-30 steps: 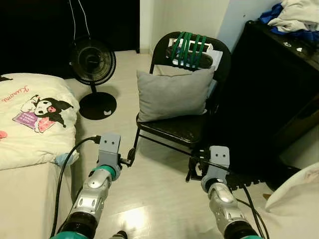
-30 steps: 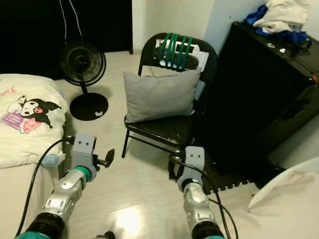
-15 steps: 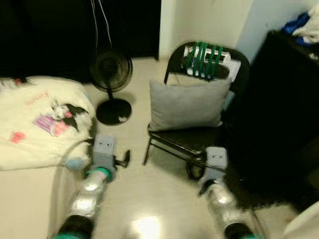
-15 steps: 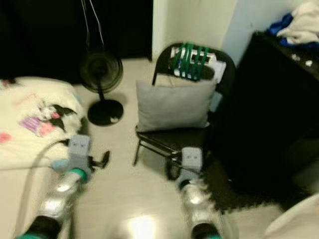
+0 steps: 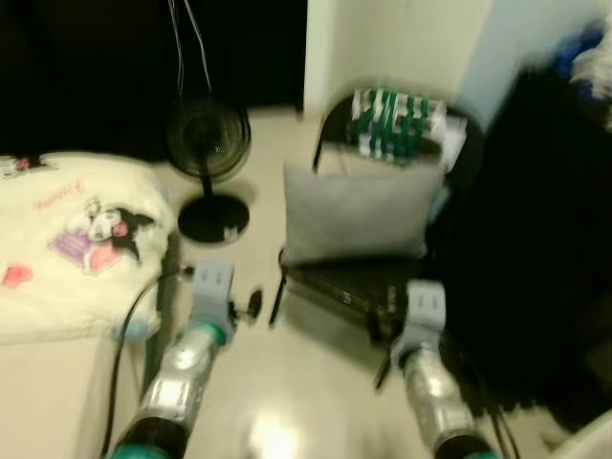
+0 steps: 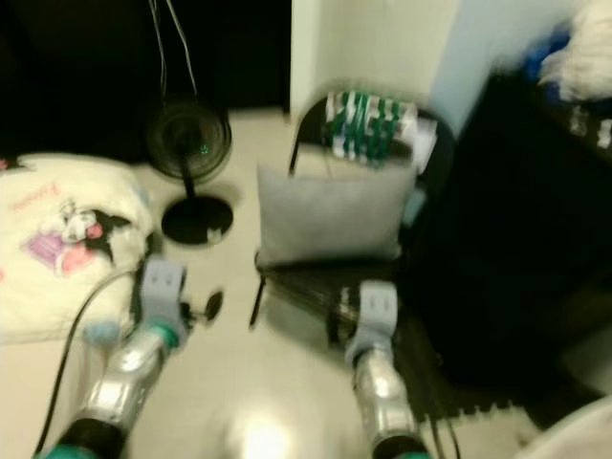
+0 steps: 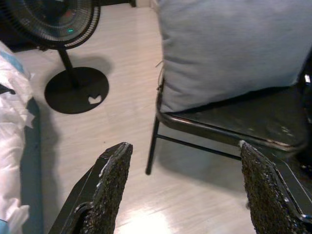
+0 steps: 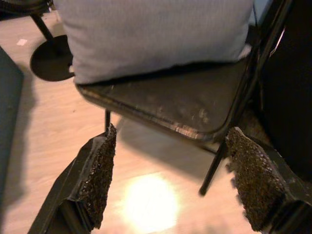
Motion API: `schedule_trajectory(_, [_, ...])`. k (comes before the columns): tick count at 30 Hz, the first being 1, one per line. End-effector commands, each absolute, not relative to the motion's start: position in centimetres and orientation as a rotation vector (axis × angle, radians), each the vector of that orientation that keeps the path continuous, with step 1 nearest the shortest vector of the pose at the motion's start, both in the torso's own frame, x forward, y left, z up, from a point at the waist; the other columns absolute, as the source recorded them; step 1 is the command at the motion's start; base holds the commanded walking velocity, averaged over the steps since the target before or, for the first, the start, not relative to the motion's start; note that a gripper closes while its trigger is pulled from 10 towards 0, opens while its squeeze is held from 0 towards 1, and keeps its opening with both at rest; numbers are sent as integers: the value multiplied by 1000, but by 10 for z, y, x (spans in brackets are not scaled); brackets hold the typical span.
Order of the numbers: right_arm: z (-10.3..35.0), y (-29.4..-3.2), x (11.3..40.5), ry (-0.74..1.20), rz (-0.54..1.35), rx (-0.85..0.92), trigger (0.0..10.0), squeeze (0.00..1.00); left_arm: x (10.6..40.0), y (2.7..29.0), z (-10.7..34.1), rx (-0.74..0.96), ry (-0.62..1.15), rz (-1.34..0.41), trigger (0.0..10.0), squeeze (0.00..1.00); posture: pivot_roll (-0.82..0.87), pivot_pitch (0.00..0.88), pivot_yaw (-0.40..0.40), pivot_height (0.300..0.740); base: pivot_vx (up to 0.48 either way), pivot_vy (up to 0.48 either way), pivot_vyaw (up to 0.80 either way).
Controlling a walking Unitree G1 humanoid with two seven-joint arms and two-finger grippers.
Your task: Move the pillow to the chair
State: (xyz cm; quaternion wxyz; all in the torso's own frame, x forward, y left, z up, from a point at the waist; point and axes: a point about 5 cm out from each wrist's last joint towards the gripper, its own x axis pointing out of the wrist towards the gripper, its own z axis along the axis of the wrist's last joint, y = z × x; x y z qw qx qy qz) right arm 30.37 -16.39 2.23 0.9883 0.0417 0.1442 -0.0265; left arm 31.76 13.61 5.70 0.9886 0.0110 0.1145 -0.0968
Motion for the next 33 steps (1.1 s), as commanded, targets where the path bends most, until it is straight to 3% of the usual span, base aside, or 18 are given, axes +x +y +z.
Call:
schedule_trajectory(1, [17, -158, 301, 317, -36, 79, 10000, 0, 314, 142, 51, 24, 257, -176, 10000, 0, 56, 21, 31, 740, 240, 0, 0])
schedule_trajectory(10, [17, -155, 301, 315, -22, 75, 10000, 0, 314, 143, 51, 18, 256, -175, 10000, 0, 57, 23, 28, 740, 251, 0, 562])
schedule_trajectory(22, [15, -161, 299, 325, -53, 90, 10000, 0, 315, 142, 52, 18, 257, -177, 10000, 0, 52, 21, 35, 740, 257, 0, 0])
schedule_trajectory(33, [14, -160, 298, 327, -61, 99, 10000, 0, 317, 141, 54, 45, 243, -185, 10000, 0, 53, 20, 46, 740, 0, 0, 0])
